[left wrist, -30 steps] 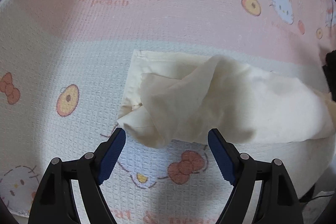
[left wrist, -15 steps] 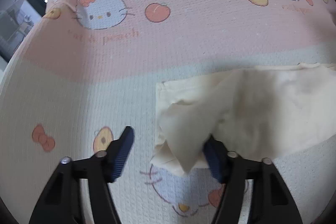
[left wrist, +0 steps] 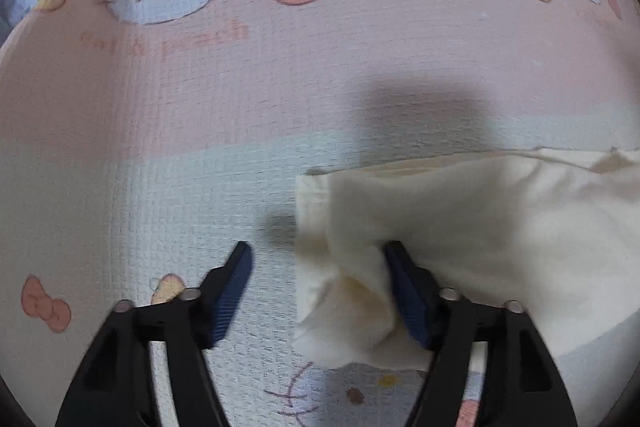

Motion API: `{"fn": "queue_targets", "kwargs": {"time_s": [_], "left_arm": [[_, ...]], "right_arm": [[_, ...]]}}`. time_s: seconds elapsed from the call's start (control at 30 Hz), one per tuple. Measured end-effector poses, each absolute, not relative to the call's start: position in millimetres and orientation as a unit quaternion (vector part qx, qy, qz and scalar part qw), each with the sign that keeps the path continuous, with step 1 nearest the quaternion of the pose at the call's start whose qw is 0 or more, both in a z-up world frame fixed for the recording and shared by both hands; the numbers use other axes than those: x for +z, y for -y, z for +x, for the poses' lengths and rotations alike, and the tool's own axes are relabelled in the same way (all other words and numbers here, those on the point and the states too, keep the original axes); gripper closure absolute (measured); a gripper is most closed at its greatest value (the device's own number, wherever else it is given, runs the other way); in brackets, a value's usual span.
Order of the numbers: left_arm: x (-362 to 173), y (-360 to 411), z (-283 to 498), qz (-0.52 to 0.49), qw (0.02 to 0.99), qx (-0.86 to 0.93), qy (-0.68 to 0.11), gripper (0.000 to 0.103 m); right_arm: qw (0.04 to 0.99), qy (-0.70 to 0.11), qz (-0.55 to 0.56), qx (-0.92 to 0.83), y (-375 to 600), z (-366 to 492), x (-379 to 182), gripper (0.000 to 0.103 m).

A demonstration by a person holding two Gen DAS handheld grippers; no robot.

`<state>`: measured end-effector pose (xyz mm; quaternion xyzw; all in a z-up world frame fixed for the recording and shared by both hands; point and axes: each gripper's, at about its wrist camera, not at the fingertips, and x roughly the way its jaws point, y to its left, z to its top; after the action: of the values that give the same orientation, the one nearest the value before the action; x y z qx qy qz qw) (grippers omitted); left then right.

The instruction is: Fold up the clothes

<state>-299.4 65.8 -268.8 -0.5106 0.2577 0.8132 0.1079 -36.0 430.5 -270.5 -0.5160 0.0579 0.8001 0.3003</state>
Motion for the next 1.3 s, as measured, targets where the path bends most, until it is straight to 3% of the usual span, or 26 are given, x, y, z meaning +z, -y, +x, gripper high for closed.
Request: {"fn": "queue_targets", "kwargs": {"time_s": [0.03, 0.13, 0.3, 0.4, 0.53, 0.83, 0.97, 1.13, 1.3], "left_arm": [[-269.5, -62.8, -299.1, -0.510, 0.103, 0.814, -0.258, 0.016], [-268.2, -52.6, -298.0, -0.516, 0.104, 0.815, -0.244, 0.016], [-252.3, -45.6, -284.9, -0.510, 0.106, 0.824, -0.225, 0.017], [-235.6, -42.7, -269.2, -0.492, 0.103, 0.836, -0.221, 0.017], [-213.8, -44.2, -245.1, -0.473, 0.106, 0.846, -0.222, 0.017], [-200.6, -59.0, -208.2, -0.502, 0.161, 0.834, -0.167, 0.017], [-207.9, -82.9, -181.7, -0.508, 0.200, 0.822, -0.159, 0.017], [-221.7, -122.0, -153.4, -0.509, 0.231, 0.803, -0.206, 0.017], [-227.0, -159.7, -122.6, -0.471, 0.257, 0.797, -0.278, 0.017]], "right_arm": [[0.305, -0.051, -0.518, 0.797, -429.5, -36.0, -270.9, 0.085], [0.324, -0.034, -0.530, 0.783, -428.3, -35.7, -273.2, 0.085], [0.314, -0.087, -0.518, 0.791, -440.7, -26.8, -268.2, 0.085], [0.298, -0.121, -0.497, 0.806, -445.6, -18.7, -256.4, 0.076], [0.290, -0.108, -0.463, 0.831, -433.2, -0.6, -231.8, 0.035], [0.256, -0.121, -0.448, 0.848, -412.4, 25.8, -216.0, 0.033], [0.220, -0.086, -0.446, 0.863, -382.8, 27.9, -216.8, 0.033], [0.192, -0.080, -0.457, 0.865, -365.6, 35.5, -227.5, 0.033], [0.172, -0.124, -0.468, 0.858, -367.0, 50.1, -243.5, 0.033]]}}
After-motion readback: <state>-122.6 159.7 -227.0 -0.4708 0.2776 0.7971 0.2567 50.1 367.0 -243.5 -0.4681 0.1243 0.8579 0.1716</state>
